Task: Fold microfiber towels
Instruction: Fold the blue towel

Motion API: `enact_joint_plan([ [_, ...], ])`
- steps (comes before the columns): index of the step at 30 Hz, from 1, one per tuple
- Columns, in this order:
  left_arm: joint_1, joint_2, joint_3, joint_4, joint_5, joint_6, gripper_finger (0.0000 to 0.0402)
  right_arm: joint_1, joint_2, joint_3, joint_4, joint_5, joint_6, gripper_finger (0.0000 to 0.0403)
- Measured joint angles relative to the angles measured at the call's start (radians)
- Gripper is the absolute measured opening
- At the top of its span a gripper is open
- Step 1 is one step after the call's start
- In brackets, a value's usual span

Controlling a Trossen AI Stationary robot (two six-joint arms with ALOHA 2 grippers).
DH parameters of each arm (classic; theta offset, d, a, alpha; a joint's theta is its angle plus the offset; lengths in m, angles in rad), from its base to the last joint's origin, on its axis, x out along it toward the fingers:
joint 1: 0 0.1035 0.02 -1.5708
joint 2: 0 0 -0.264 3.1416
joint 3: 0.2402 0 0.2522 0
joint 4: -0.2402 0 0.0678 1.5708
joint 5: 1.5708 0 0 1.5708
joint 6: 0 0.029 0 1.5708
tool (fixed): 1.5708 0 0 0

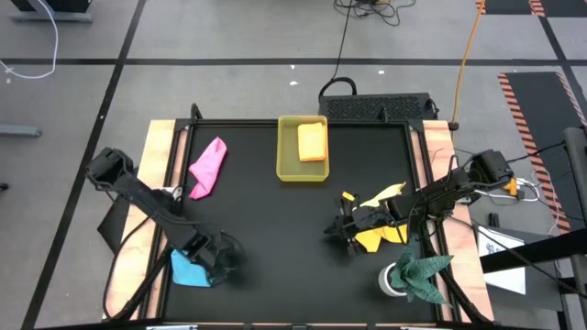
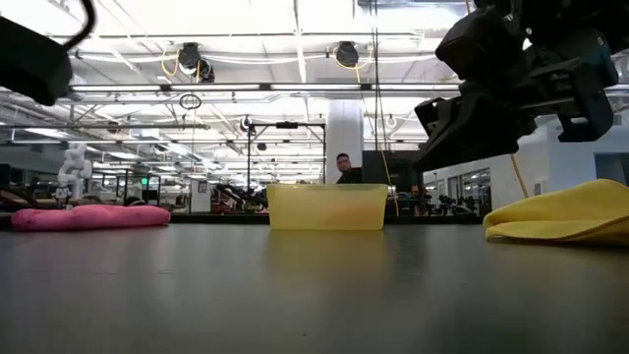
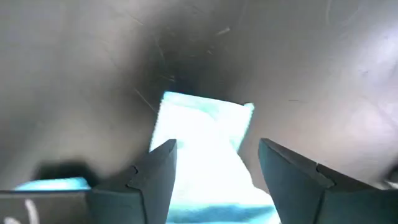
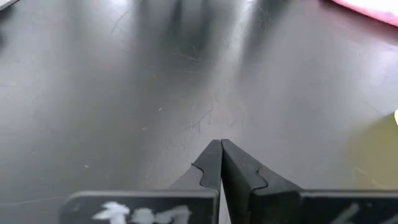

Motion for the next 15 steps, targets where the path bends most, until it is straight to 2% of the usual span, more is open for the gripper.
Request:
enact_joint_plan([
  [4, -0.042, 0.020, -0.003, -0.015, -0.125, 0.003, 0.0230, 0.000, 0.000, -0.012, 0.011, 0.000, 0.000, 0.0000],
  [9, -0.034, 0.048, -0.013, 0.008, -0.154, 0.010, 0.0223, 0.000, 0.000, -0.016, 0.011, 0.000, 0.000, 0.0000],
  [12, -0.025, 0.070, -0.013, 0.026, -0.128, 0.033, 0.0190, 0.000, 0.000, -0.016, 0.017, 0.000, -0.001, 0.0000],
  [15, -0.017, 0.088, -0.012, 0.053, -0.108, 0.054, 0.0138, 0.000, 0.000, -0.016, 0.021, 0.000, -0.001, 0.0000],
])
